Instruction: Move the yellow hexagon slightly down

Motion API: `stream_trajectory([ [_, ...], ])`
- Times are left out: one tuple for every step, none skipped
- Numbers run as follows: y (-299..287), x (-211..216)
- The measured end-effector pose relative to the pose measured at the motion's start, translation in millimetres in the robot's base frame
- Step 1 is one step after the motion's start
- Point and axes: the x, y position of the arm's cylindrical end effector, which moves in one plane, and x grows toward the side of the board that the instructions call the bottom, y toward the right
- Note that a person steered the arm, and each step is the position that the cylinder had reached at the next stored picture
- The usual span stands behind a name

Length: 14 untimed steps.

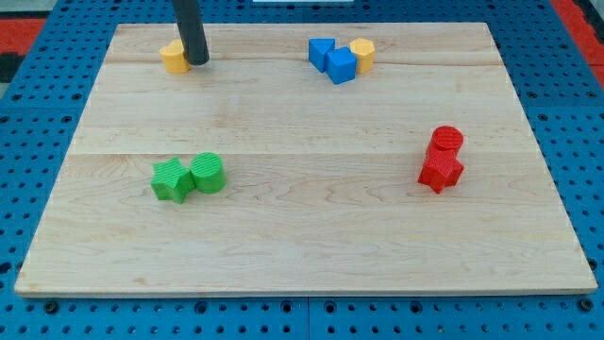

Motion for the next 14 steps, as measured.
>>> stream_trajectory([
  [29.1,20.6],
  [109.4,53.7],
  [196.5,92.9],
  [266.4,88.3],
  [306.7,54.7],
  [320.9,8.7],
  [315.1,-46.2],
  [287.0,-48.8],
  [243.6,-45.8],
  [222.7,-30.0],
  [217.1,-8.7],
  [219.6,3.2],
  [233.7,0.3],
  [264.7,5.6],
])
